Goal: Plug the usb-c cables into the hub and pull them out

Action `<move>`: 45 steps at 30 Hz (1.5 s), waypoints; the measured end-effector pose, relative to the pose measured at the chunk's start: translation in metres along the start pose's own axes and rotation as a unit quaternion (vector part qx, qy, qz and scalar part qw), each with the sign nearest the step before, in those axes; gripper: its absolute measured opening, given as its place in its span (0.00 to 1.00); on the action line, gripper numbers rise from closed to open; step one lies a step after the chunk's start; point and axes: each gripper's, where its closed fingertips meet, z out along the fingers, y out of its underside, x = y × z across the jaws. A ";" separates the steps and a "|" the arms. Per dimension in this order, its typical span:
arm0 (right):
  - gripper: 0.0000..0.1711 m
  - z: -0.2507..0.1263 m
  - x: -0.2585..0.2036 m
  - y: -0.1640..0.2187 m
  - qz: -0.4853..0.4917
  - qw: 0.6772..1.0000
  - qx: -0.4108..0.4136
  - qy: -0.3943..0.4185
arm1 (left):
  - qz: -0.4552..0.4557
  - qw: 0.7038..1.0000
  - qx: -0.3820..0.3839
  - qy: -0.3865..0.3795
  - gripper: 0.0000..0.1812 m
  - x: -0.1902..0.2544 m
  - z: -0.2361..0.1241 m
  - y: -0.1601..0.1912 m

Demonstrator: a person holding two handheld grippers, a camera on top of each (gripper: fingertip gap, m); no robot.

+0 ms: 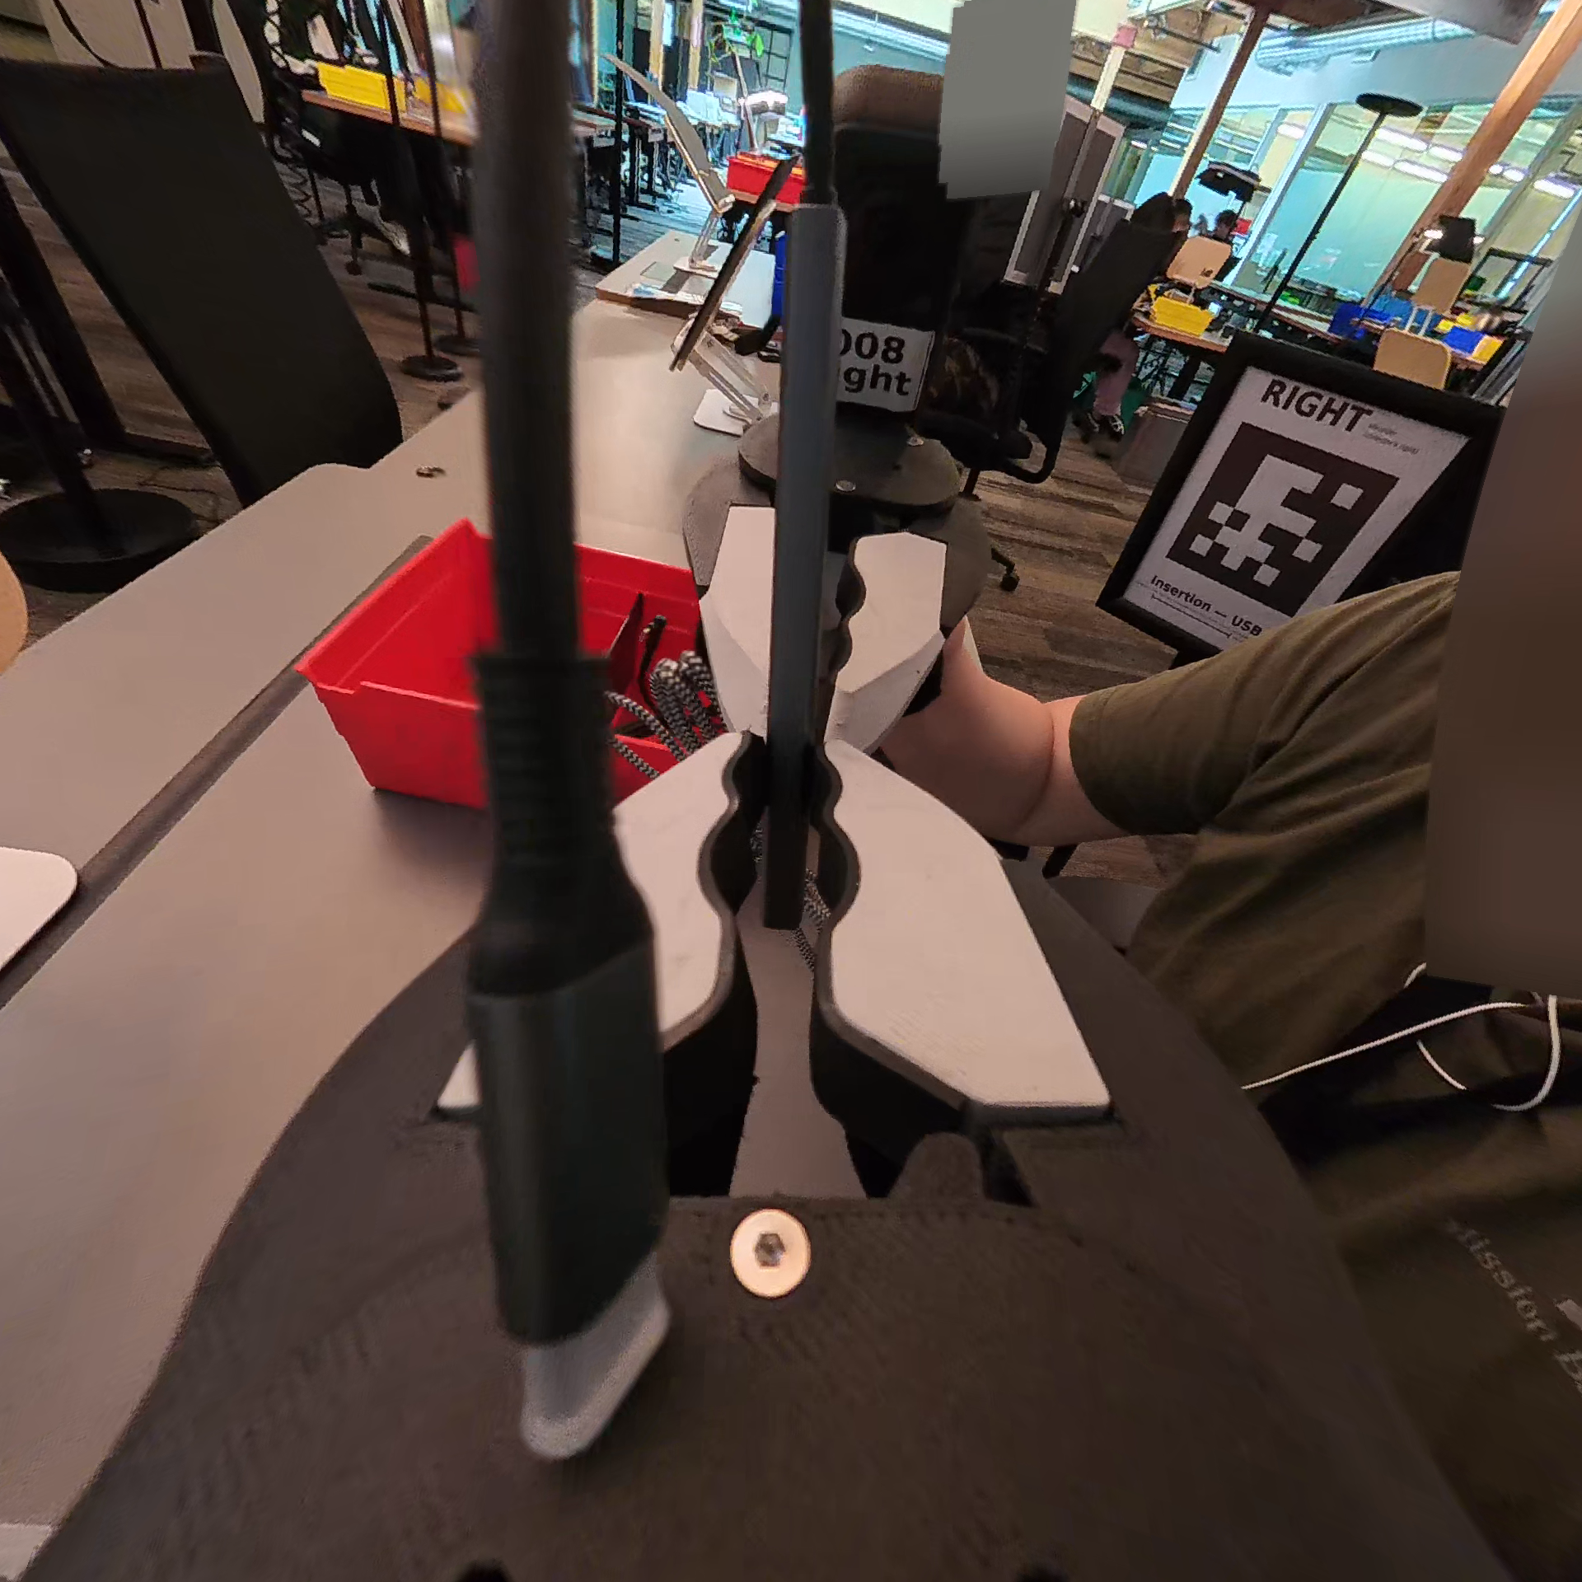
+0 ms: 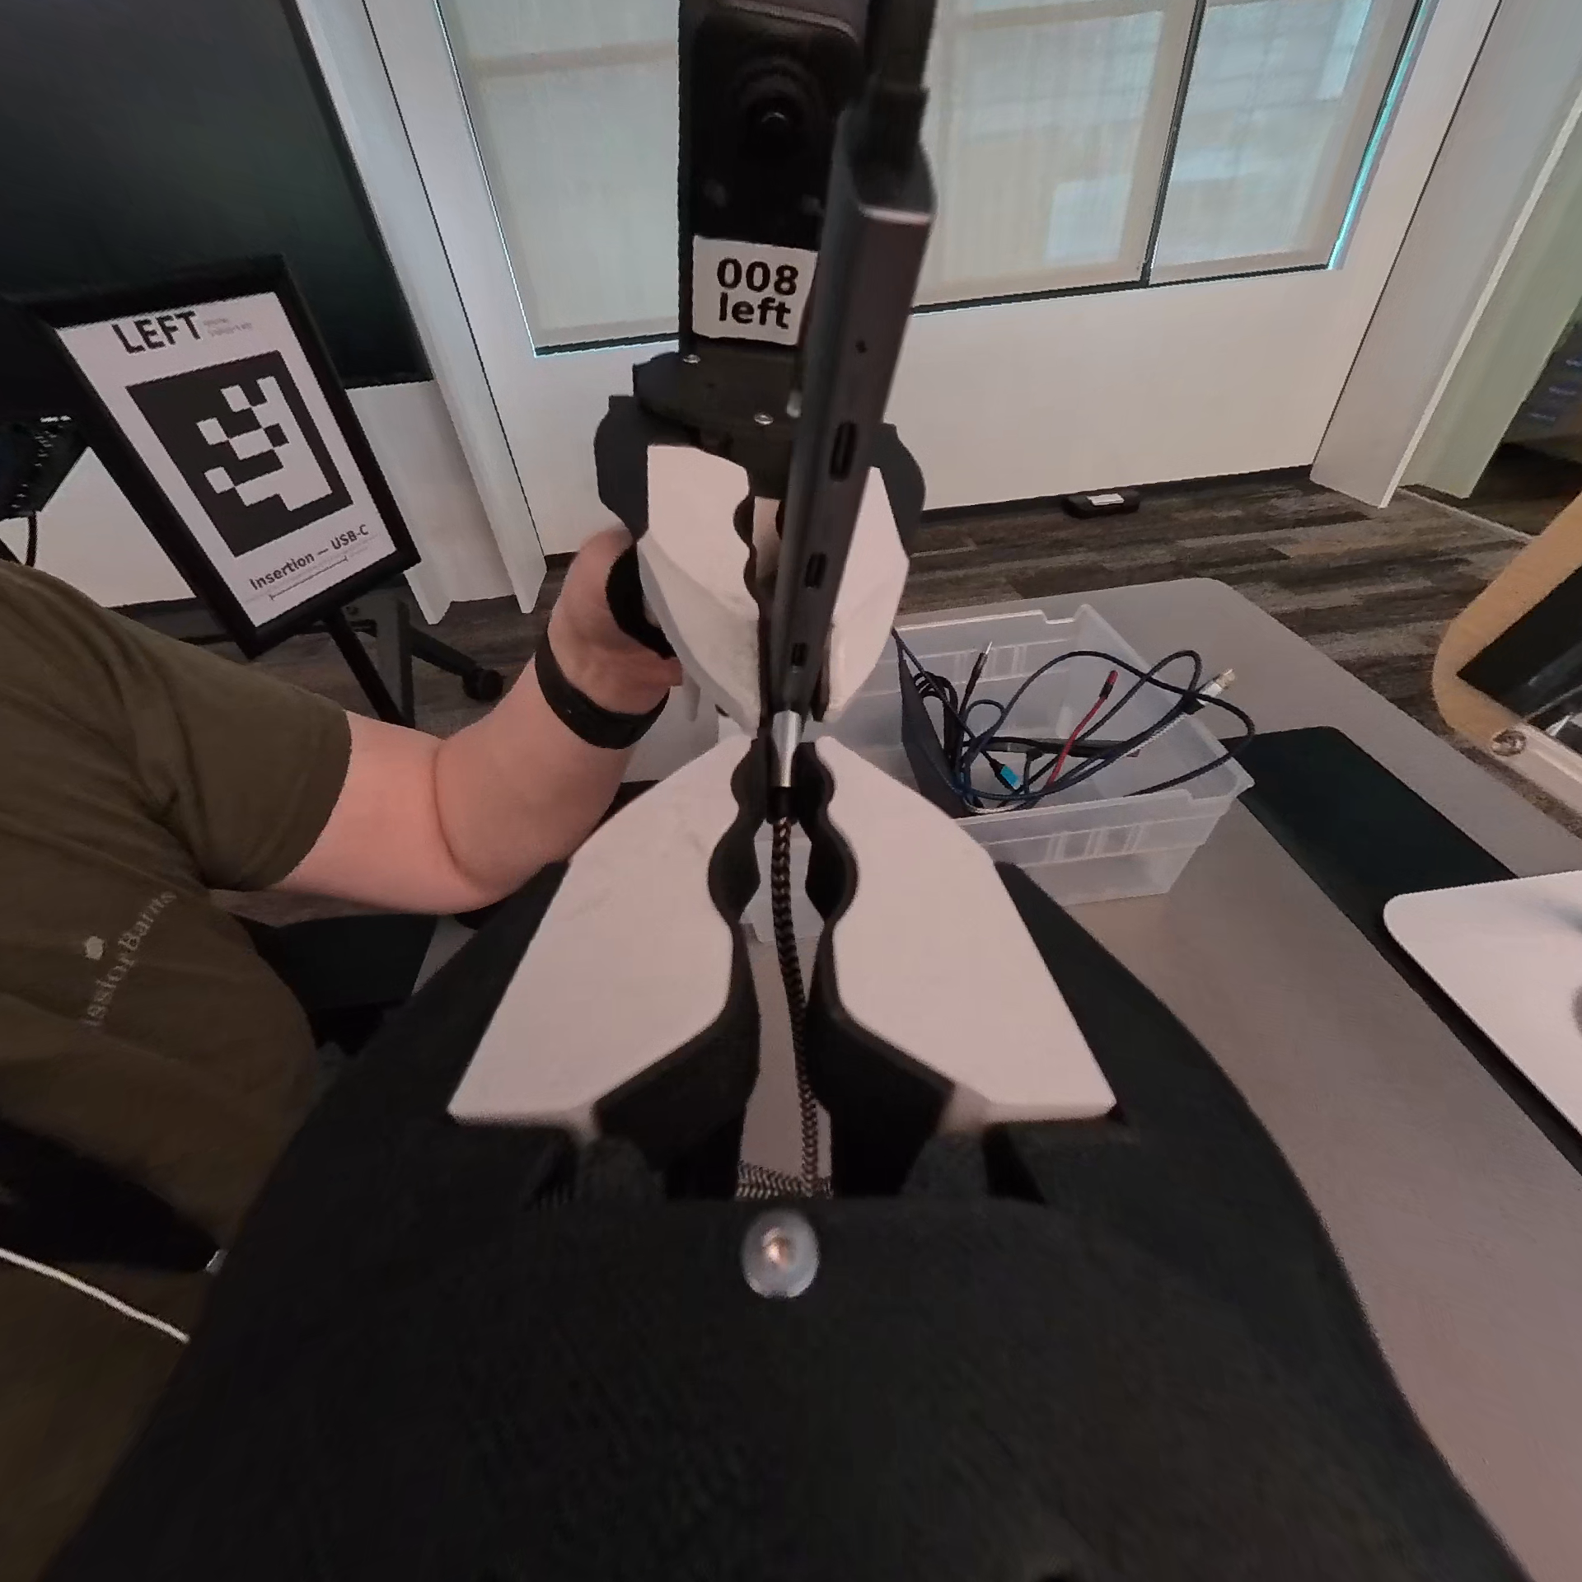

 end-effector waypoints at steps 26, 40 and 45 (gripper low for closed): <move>0.04 -0.164 0.054 -0.015 -0.013 0.979 -0.029 0.200 | 0.035 0.970 0.197 -0.142 0.05 -0.007 -0.155 -0.051; 0.05 -0.238 0.087 0.133 0.039 0.900 -0.357 0.246 | 0.022 0.990 0.137 -0.034 0.05 0.015 -0.089 -0.043; 0.05 -0.224 0.091 0.129 0.062 0.899 -0.358 0.243 | 0.019 0.990 0.135 -0.028 0.05 0.016 -0.085 -0.043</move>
